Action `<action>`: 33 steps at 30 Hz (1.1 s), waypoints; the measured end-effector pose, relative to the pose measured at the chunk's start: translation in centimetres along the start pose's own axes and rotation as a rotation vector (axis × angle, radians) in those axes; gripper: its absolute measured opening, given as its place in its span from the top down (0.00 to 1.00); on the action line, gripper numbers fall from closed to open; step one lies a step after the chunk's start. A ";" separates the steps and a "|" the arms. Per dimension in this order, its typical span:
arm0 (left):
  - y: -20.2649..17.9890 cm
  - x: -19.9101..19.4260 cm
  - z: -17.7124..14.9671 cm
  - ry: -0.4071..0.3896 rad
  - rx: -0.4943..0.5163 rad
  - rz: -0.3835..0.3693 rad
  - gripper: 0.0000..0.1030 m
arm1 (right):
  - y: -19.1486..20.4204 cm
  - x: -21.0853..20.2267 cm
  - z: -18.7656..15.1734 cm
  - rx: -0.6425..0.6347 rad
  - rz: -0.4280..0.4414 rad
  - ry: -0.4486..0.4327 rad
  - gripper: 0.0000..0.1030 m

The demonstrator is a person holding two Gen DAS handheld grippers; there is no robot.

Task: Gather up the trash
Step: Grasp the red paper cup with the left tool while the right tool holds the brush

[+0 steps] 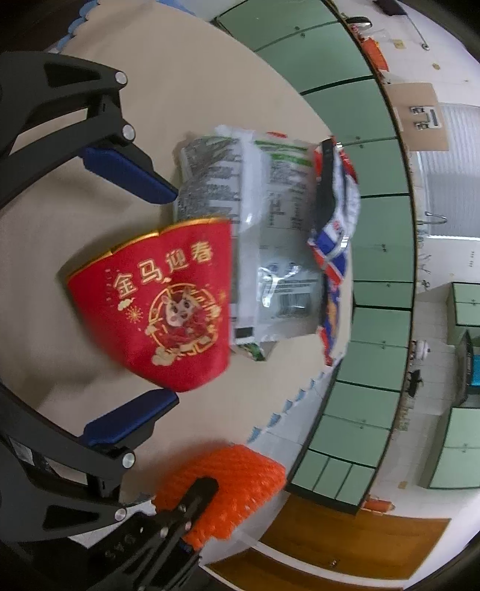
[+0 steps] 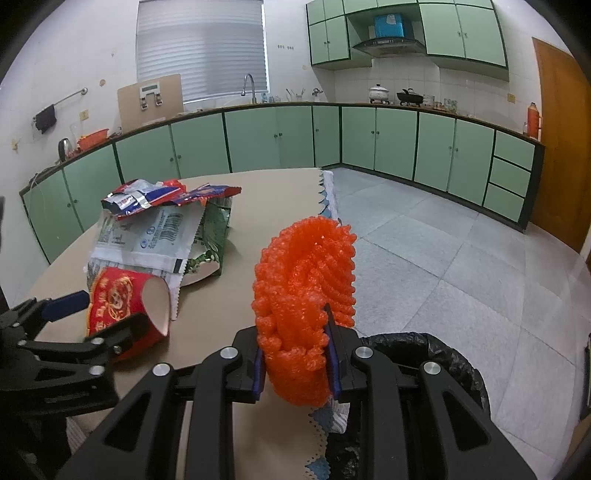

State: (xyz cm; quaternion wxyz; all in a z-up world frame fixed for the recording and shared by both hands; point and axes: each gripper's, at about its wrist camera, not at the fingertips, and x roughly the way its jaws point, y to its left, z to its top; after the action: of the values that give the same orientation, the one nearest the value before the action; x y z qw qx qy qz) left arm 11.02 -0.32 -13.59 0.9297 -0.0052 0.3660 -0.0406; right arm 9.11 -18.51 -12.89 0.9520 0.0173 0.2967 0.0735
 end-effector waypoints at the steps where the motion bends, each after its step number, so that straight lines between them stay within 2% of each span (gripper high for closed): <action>1: -0.1 0.3 -0.1 0.008 -0.004 -0.005 0.05 | 0.0 0.0 0.0 0.001 0.000 0.001 0.75; 7: -0.7 1.1 -0.2 -0.003 0.024 0.013 0.05 | -0.1 0.2 -0.1 0.002 0.002 0.004 0.75; 12: -0.9 1.9 -0.5 0.015 0.037 -0.002 0.07 | 0.0 0.3 0.0 -0.005 0.006 0.006 0.75; 14: -0.7 1.7 -0.7 0.002 0.026 -0.033 0.27 | 0.0 0.3 0.0 -0.008 0.012 0.005 0.75; 16: -0.4 1.3 -0.8 -0.008 0.023 -0.044 0.32 | 0.0 0.2 0.0 -0.008 0.013 0.000 0.75; 17: -0.4 1.2 -0.8 -0.013 0.022 -0.054 0.37 | 0.0 0.1 0.0 -0.007 0.014 -0.001 0.75; 18: -0.2 1.0 -0.8 -0.016 0.019 -0.066 0.54 | -0.1 0.1 0.0 -0.007 0.016 -0.003 0.75; 26: 0.1 -1.5 -1.1 -0.051 0.016 -0.108 0.55 | -0.5 -1.0 0.0 -0.012 0.020 -0.028 0.75; 33: -2.4 -4.0 0.2 -0.107 0.078 -0.177 0.55 | -3.0 -3.5 0.0 0.021 -0.018 -0.065 0.75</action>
State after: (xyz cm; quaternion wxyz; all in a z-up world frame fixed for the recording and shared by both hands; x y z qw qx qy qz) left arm 8.09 -2.37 -10.62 0.9402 -0.0034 0.3121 -0.1363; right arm 6.72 -21.98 -11.14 0.9615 0.0269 0.2666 0.0615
